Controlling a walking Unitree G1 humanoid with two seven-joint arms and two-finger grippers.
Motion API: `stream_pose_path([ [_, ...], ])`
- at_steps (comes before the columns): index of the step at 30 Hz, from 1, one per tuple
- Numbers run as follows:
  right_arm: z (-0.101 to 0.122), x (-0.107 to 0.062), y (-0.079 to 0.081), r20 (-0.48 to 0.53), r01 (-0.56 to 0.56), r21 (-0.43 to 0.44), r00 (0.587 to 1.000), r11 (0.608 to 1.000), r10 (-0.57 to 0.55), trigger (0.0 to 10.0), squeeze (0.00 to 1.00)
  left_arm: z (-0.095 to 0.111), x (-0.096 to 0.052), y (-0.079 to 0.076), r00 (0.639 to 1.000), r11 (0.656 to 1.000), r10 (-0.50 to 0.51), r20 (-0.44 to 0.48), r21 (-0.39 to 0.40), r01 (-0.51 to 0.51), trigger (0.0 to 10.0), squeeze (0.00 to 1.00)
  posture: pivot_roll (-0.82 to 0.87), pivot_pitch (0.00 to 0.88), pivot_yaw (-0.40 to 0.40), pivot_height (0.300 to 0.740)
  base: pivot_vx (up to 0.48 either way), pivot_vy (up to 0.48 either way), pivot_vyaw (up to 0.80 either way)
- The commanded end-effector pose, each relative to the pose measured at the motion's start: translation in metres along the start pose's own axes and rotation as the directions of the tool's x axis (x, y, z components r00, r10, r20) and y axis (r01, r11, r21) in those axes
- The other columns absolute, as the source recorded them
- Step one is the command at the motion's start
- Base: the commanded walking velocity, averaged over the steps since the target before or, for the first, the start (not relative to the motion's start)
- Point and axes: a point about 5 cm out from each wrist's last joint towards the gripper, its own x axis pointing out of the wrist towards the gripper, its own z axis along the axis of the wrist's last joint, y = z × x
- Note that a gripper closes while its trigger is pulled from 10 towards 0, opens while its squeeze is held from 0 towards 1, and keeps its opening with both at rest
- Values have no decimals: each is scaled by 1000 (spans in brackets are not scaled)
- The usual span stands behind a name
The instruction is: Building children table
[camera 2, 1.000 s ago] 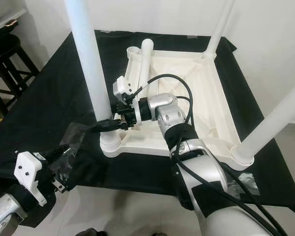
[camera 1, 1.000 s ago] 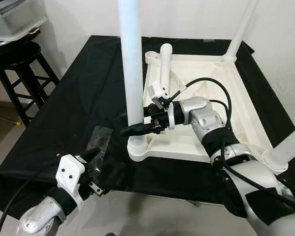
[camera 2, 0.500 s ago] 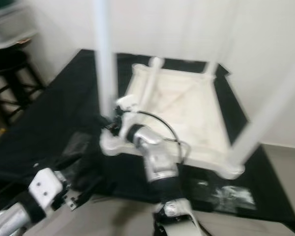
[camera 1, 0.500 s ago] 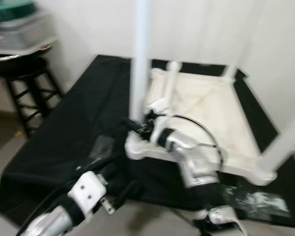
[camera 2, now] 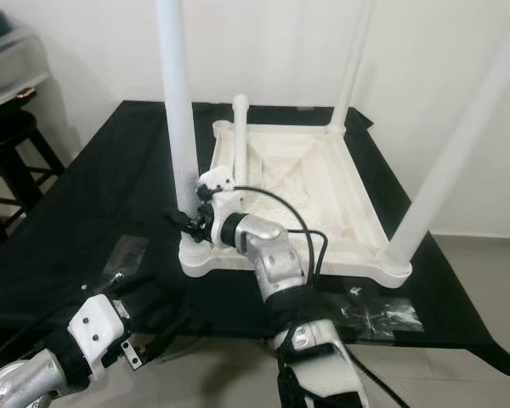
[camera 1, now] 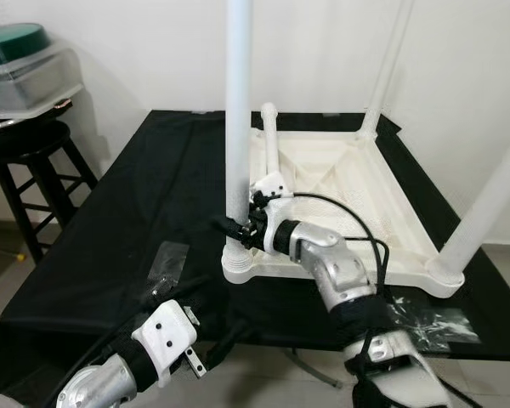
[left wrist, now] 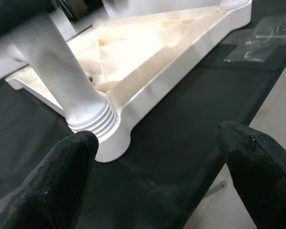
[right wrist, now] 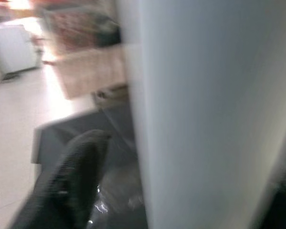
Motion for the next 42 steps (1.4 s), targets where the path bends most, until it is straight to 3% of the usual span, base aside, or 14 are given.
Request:
stream_pose_path([
  [1, 6, 1, 4, 26, -58, -20, 998, 998, 59, 10000, 1000, -5, 0, 0, 999, 1000, -13, -32, 1, 13, 10000, 0, 113, 96, 21, 740, 0, 0, 0],
  [2, 17, 0, 6, 45, -152, -78, 987, 985, 156, 10000, 682, -5, 0, 0, 999, 1000, -14, -38, -4, 14, 10000, 0, 118, 97, 25, 740, 0, 0, 0],
  [3, 17, 0, 6, 45, -152, -78, 987, 985, 156, 10000, 682, -5, 0, 0, 999, 1000, -14, -38, -4, 14, 10000, 0, 118, 97, 25, 740, 0, 0, 0],
  [4, 25, 0, 5, 48, -243, -130, 967, 961, 251, 10000, 0, -6, 0, -1, 999, 1000, -13, -46, -10, 12, 10000, 0, 125, 96, 25, 740, 0, 0, 0],
  [9, 38, 5, 1, 9, -479, -162, 874, 863, 487, 10000, 0, -11, -2, -2, 994, 999, 30, -104, -18, -32, 10000, 0, 144, 101, 25, 740, 0, 0, 0],
  [16, 36, 4, 0, -2, -555, -122, 829, 823, 559, 10000, 0, -14, -5, -4, 987, 988, 95, -130, -110, -109, 10000, 0, 150, 104, 22, 740, 0, 0, 0],
  [17, 34, 4, -2, -9, -560, -102, 827, 822, 563, 8784, 0, -15, -7, -5, 984, 981, 115, -135, -137, -134, 10000, 0, 156, 107, 16, 740, 0, 0, 0],
  [19, 33, 4, -3, -15, -569, -90, 822, 817, 570, 8784, 0, -15, -8, -5, 982, 976, 129, -140, -156, -151, 10000, 0, 157, 107, 14, 740, 0, 0, 0],
  [20, 31, 3, -5, -20, -583, -81, 812, 808, 584, 4863, 0, -15, -8, -6, 980, 973, 138, -144, -165, -161, 10000, 0, 161, 108, 10, 740, 0, 0, 0],
  [22, 29, 2, -6, -23, -593, -77, 805, 801, 593, 4863, 0, -15, -8, -6, 979, 972, 140, -145, -167, -164, 10000, 0, 161, 108, 10, 740, 0, 0, 0],
  [23, 26, 1, -6, -23, -601, -64, 799, 797, 601, 0, 0, -15, -7, -6, 979, 973, 141, -147, -165, -164, 10000, 0, 159, 109, 5, 740, 0, 0, 0],
  [31, 15, -5, -9, 6, -585, -44, 811, 810, 585, 0, 0, -15, -5, -5, 977, 973, 144, -160, -159, -169, 10000, 0, 139, 110, 8, 740, 0, 0, 0],
  [36, 7, -22, -17, 36, -489, -55, 871, 871, 491, 0, 0, -14, -4, -5, 976, 971, 141, -165, -170, -169, 10000, 0, 106, 115, 9, 740, 0, 0, 0],
  [42, -22, -29, 2, -7, -330, 10, 944, 944, 330, 0, 0, -14, -3, -5, 977, 971, 136, -164, -176, -164, 10000, 0, 84, 131, -22, 740, 0, 0, 0],
])
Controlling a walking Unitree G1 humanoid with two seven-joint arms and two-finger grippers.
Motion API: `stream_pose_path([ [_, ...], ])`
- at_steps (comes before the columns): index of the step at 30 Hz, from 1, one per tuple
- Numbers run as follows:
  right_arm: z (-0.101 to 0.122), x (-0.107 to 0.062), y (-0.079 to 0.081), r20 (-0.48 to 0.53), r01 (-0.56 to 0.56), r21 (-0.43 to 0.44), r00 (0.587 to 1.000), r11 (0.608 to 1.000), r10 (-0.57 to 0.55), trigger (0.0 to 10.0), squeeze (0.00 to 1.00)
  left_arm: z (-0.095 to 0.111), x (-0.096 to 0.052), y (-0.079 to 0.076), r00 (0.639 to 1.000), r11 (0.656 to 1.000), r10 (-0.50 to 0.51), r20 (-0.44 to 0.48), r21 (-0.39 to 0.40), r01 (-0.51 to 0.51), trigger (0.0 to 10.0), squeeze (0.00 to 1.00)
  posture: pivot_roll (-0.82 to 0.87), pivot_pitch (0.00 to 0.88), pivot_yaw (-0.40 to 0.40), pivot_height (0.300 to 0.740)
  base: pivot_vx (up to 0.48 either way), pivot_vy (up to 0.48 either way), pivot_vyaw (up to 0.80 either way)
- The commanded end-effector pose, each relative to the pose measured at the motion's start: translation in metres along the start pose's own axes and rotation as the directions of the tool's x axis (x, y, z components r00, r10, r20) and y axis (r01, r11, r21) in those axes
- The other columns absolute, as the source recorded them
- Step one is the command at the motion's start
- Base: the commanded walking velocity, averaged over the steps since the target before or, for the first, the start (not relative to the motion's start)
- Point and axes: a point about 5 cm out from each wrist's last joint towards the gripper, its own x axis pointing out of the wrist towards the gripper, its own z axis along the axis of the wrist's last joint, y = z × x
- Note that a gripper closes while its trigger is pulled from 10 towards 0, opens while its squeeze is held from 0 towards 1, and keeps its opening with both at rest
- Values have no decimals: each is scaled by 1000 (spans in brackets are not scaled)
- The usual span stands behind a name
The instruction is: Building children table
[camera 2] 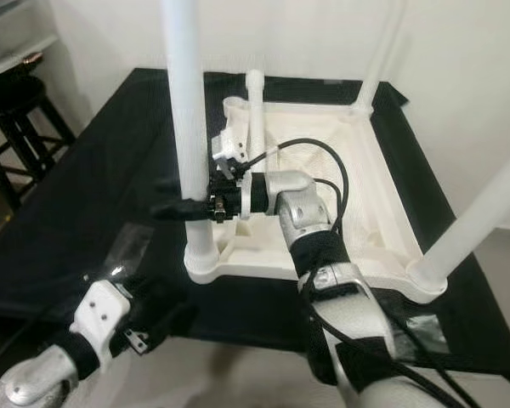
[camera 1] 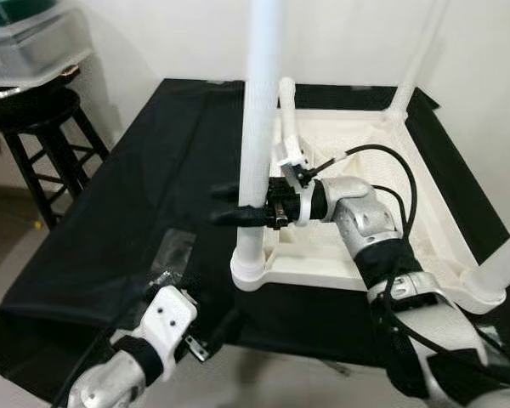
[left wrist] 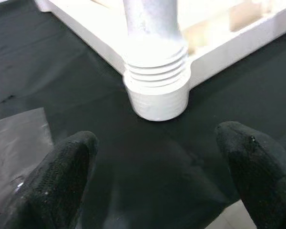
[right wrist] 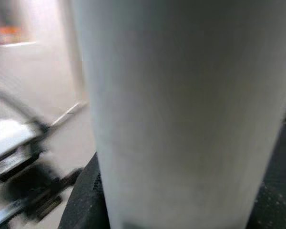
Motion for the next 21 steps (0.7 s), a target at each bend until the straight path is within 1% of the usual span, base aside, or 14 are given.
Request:
stream_pose_path([
  [1, -21, 1, 5, -59, 53, 81, 997, 995, -48, 0, 0, -2, -1, 0, 1000, 1000, -4, -12, -10, 4, 10000, 0, 84, 131, -22, 740, 0, 0, 0],
  [2, -30, 5, 11, -87, 141, 95, 987, 986, -133, 0, 0, -2, -1, 0, 1000, 1000, -4, -13, -10, 4, 10000, 0, 84, 131, -22, 740, 0, 0, 0],
  [3, -64, 22, 41, -156, 307, 166, 946, 937, -283, 0, 0, -1, -1, 1, 1000, 1000, -6, -13, -7, 6, 10000, 0, 72, 145, -17, 740, 0, 0, 0],
  [4, -64, 22, 41, -156, 307, 166, 946, 937, -283, 0, 0, -1, -1, 1, 1000, 1000, -6, -13, -7, 6, 10000, 0, 72, 145, -17, 740, 0, 0, 0],
  [5, -80, 24, 52, -233, 556, 167, 825, 814, -515, 0, 0, -1, 1, 4, 1000, 1000, -14, -15, 0, 14, 10000, 0, 33, 113, 7, 740, 0, 0, 0],
  [6, -80, 24, 52, -233, 556, 167, 825, 814, -515, 0, 0, -1, 1, 4, 1000, 1000, -14, -15, 0, 14, 10000, 0, 33, 113, 7, 740, 0, 0, 0],
  [7, -84, 22, 51, -254, 602, 156, 790, 783, -557, 0, 0, -1, 3, 4, 1000, 1000, -18, -13, 0, 18, 10000, 0, 37, 113, 5, 740, 0, 0, 0],
  [10, -90, 21, 51, -287, 595, 174, 793, 785, -537, 0, 0, -1, 5, 4, 999, 999, -37, -12, -7, 37, 10000, 0, 52, 118, -8, 740, 0, 0, 0],
  [15, -87, 21, 53, -291, 612, 153, 778, 776, -556, 0, 0, 0, 6, 3, 999, 999, -40, -14, -2, 39, 10000, 0, 50, 106, -6, 740, 0, 0, 0],
  [17, -85, 20, 53, -295, 628, 154, 766, 763, -571, 235, 0, 0, 7, 3, 999, 999, -38, -13, -5, 38, 10000, 0, 52, 105, -11, 740, 0, 0, 0],
  [18, -82, 19, 51, -279, 635, 171, 764, 753, -581, 10000, 20, 0, 7, 2, 999, 999, -41, -12, -9, 41, 10000, 0, 51, 105, -11, 740, 0, 0, 0],
  [19, -74, 20, 50, -236, 597, 211, 800, 774, -552, 10000, 1000, 0, 8, 2, 999, 999, -46, -12, -12, 46, 10000, 0, 52, 106, -12, 740, 0, 0, 0],
  [20, -68, 22, 50, -204, 566, 236, 823, 790, -530, 10000, 1000, 0, 8, 2, 999, 999, -49, -12, -13, 49, 10000, 0, 52, 106, -12, 740, 0, 0, 0],
  [21, -57, 23, 50, -128, 485, 257, 874, 836, -468, 10000, 1000, 0, 9, 1, 999, 999, -51, -12, -14, 51, 10000, 0, 54, 102, -12, 740, 0, 0, 0],
])
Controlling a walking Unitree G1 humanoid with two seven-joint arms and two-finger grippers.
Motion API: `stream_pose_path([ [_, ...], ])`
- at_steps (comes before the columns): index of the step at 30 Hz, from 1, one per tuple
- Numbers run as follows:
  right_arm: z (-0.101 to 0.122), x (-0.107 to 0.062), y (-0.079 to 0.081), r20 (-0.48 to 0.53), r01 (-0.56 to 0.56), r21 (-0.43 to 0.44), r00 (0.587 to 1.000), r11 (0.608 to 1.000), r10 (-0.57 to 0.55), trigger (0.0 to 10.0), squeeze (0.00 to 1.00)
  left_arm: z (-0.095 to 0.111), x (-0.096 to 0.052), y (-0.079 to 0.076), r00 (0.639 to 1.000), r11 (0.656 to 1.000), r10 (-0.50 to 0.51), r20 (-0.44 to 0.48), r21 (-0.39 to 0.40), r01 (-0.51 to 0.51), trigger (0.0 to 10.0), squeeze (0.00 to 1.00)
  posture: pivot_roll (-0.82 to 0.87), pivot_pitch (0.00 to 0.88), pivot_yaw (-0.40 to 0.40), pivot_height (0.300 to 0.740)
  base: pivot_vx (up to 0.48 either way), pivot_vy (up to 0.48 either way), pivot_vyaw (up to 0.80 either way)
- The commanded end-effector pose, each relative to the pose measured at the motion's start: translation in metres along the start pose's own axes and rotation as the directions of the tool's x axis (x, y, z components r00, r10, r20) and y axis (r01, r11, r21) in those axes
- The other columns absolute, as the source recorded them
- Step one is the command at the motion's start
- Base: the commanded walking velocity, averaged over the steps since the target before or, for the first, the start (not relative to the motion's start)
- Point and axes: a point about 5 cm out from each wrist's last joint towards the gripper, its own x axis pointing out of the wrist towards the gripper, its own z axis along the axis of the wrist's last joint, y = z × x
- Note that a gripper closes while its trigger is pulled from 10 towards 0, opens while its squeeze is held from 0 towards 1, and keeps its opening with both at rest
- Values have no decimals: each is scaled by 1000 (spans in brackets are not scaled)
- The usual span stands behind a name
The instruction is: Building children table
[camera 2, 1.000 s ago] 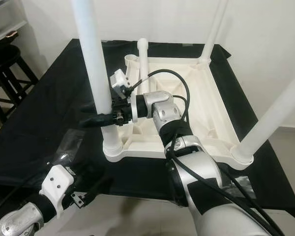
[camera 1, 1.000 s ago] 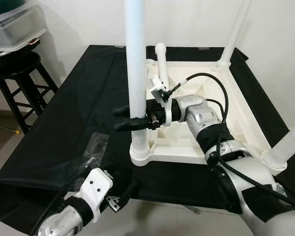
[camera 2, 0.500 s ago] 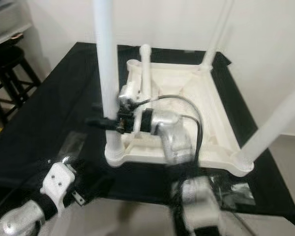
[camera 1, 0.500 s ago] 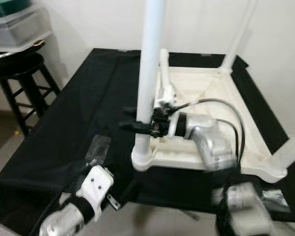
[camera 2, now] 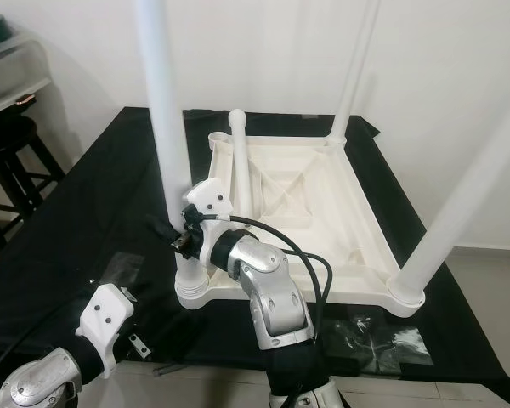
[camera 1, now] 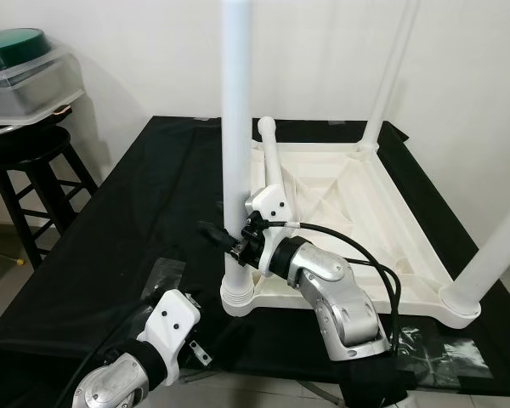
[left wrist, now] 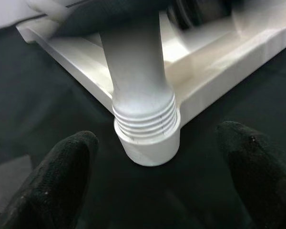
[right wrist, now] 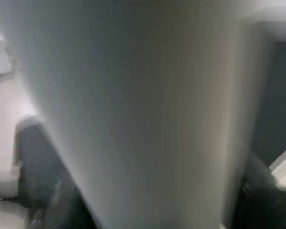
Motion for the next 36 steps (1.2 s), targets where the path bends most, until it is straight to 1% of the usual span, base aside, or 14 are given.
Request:
stream_pose_path([
  [1, 5, -2, 0, 26, -66, 32, 998, 997, 65, 10000, 1000, -4, 1, -1, 1000, 1000, -12, -25, -6, 11, 10000, 0, 54, 102, -12, 740, 0, 0, 0],
  [6, 34, -6, -4, 142, -265, -26, 953, 964, 266, 10000, 1000, -3, 3, -1, 1000, 1000, -13, -24, -3, 12, 10000, 0, 52, 100, -12, 740, 0, 0, 0],
  [7, 44, -8, -11, 144, -332, -69, 930, 941, 339, 10000, 0, -3, 3, 0, 1000, 1000, -9, -24, -1, 9, 10000, 0, 57, 94, -13, 740, 0, 0, 0],
  [9, 55, -12, -23, 68, -490, -171, 859, 855, 507, 10000, 0, -4, 4, 1, 1000, 1000, 3, -26, 7, -3, 10000, 0, 63, 86, -16, 740, 0, 0, 0],
  [12, 58, -10, -32, -4, -574, -182, 812, 798, 584, 10000, 0, -4, 5, 1, 1000, 1000, 10, -27, 11, -10, 10000, 0, 71, 77, -15, 740, 0, 0, 0],
  [19, 64, 5, -44, -84, -603, -161, 797, 781, 598, 10000, 0, -5, 7, 3, 999, 999, 39, -30, 27, -39, 10000, 0, 98, 64, -24, 740, 0, 0, 0],
  [20, 68, 9, -43, -94, -621, -160, 784, 768, 614, 6784, 0, -5, 6, 4, 997, 997, 74, -28, 35, -73, 10000, 0, 103, 64, -26, 740, 0, 0, 0],
  [21, 68, 9, -43, -94, -621, -160, 784, 768, 614, 6784, 0, -5, 6, 4, 997, 997, 74, -28, 35, -73, 10000, 0, 103, 64, -26, 740, 0, 0, 0],
  [22, 70, 10, -43, -97, -629, -161, 777, 761, 622, 4510, 0, -5, 5, 5, 996, 996, 86, -27, 37, -85, 10000, 0, 103, 64, -26, 740, 0, 0, 0],
  [24, 71, 11, -44, -95, -645, -160, 764, 748, 638, 3529, 0, -5, 5, 6, 994, 993, 108, -28, 40, -106, 10000, 0, 105, 63, -26, 740, 0, 0, 0],
  [25, 72, 12, -44, -95, -654, -158, 756, 740, 648, 0, 0, -6, 4, 8, 989, 989, 143, -30, 42, -141, 3373, 0, 107, 64, -25, 740, 0, 0, 0],
  [27, 72, 13, -44, -96, -660, -156, 751, 735, 654, 0, 0, -6, 4, 9, 986, 985, 166, -32, 43, -165, 3373, 0, 107, 64, -25, 740, 0, 0, 0],
  [28, 71, 13, -45, -101, -665, -155, 746, 731, 658, 0, 0, -6, 3, 10, 982, 982, 188, -31, 45, -186, 0, 0, 108, 65, -25, 740, 0, 0, 0],
  [36, 60, 2, -61, -96, -601, -180, 799, 779, 594, 0, 0, -5, 4, 9, 982, 981, 190, -22, 31, -189, 0, 0, 86, 76, -29, 740, 0, 0, 0],
])
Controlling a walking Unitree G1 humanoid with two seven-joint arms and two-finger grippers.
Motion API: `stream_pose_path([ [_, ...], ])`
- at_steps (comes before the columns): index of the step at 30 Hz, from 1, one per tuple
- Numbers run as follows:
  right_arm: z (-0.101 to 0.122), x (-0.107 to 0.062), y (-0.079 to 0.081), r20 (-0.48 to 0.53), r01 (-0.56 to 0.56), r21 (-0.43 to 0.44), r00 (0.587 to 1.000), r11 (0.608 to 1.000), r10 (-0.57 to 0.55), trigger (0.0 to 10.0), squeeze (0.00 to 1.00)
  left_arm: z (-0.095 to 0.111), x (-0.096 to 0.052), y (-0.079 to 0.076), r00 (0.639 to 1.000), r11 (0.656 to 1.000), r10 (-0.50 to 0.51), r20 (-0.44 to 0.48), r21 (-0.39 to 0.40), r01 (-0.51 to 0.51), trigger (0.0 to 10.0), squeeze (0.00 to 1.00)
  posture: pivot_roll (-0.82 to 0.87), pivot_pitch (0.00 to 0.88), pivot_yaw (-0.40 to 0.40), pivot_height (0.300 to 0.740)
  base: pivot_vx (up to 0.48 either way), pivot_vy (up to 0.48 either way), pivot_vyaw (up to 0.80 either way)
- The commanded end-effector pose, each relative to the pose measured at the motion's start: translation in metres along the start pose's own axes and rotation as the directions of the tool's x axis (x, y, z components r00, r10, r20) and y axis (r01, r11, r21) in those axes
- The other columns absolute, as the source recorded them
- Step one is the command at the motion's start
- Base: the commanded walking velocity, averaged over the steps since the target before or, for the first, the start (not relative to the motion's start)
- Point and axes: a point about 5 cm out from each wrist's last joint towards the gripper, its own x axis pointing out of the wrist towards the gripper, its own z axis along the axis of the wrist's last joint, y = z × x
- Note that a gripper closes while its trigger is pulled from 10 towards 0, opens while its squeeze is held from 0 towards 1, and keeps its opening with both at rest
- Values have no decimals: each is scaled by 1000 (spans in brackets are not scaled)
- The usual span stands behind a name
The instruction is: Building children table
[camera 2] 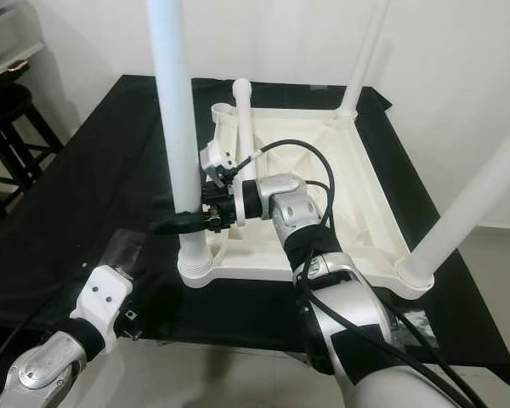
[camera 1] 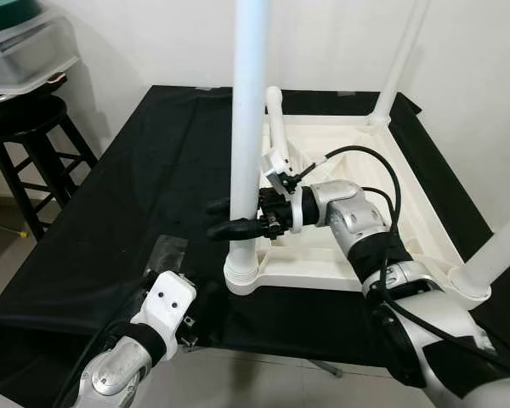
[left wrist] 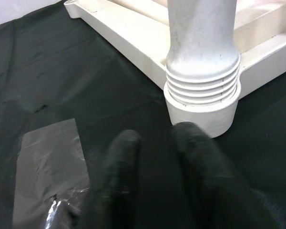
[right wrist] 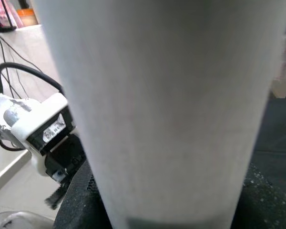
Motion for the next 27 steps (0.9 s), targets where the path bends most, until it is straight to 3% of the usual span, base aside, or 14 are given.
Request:
stream_pose_path([
  [1, -12, -10, 0, -5, 63, 33, 998, 997, -63, 0, 0, -2, -1, 0, 1000, 1000, 6, -3, -4, -6, 0, 0, 86, 76, -29, 740, 0, 0, 0],
  [6, -26, -17, 10, -11, 206, 56, 979, 977, -205, 0, 0, -1, -3, 0, 1000, 1000, 4, 1, -6, -4, 0, 0, 60, 100, -43, 740, 0, 0, 0],
  [8, -26, -17, 10, -11, 206, 56, 979, 977, -205, 0, 0, -1, -3, 0, 1000, 1000, 4, 1, -6, -4, 0, 0, 60, 100, -43, 740, 0, 0, 0],
  [9, -35, -2, 16, -19, 357, 88, 934, 930, -357, 0, 0, 0, -4, 0, 1000, 1000, 4, 2, -6, -4, 0, 0, 59, 110, -47, 740, 0, 0, 0],
  [10, -35, -2, 16, -19, 357, 88, 934, 930, -357, 0, 0, 0, -4, 0, 1000, 1000, 4, 2, -6, -4, 0, 0, 59, 110, -47, 740, 0, 0, 0],
  [11, -55, 16, 33, -94, 567, 169, 824, 806, -559, 0, 0, 1, -5, 1, 1000, 1000, 4, 3, -4, -4, 0, 0, 62, 124, -43, 740, 0, 0, 0],
  [12, -55, 16, 33, -94, 567, 169, 824, 806, -559, 0, 0, 1, -5, 1, 1000, 1000, 4, 3, -4, -4, 0, 0, 62, 124, -43, 740, 0, 0, 0],
  [13, -61, 29, 48, -113, 643, 154, 766, 751, -633, 0, 0, 1, -5, 2, 1000, 1000, 2, 4, -2, -2, 0, 0, 35, 122, -13, 740, 0, 0, 0],
  [14, -63, 35, 57, -114, 677, 139, 736, 723, -668, 0, 0, 1, -5, 3, 1000, 1000, 1, 4, -1, -1, 0, 0, 32, 121, -6, 740, 0, 0, 0],
  [18, -64, 41, 59, -100, 649, 121, 761, 751, -641, 0, 0, 1, -5, 3, 1000, 1000, 5, 6, -2, -5, 0, 0, 42, 121, -12, 740, 0, 0, 0],
  [22, -66, 42, 57, -111, 654, 128, 756, 745, -645, 0, 0, 0, -4, 3, 1000, 1000, 14, 9, 2, -14, 0, 0, 49, 114, -15, 740, 0, 0, 0],
  [23, -66, 42, 56, -111, 659, 128, 752, 742, -649, 10000, 0, 0, -4, 3, 1000, 1000, 16, 9, 3, -16, 0, 0, 49, 114, -15, 740, 0, 0, 0],
  [26, -64, 41, 55, -110, 659, 133, 752, 740, -650, 10000, 0, 0, -4, 3, 1000, 1000, 16, 9, 7, -16, 0, 0, 46, 107, -14, 740, 0, 0, 0],
  [27, -59, 41, 52, -85, 632, 167, 773, 756, -628, 10000, 1000, 1, -3, 2, 1000, 1000, 9, 13, 8, -10, 0, 0, 46, 106, -15, 740, 0, 0, 0],
])
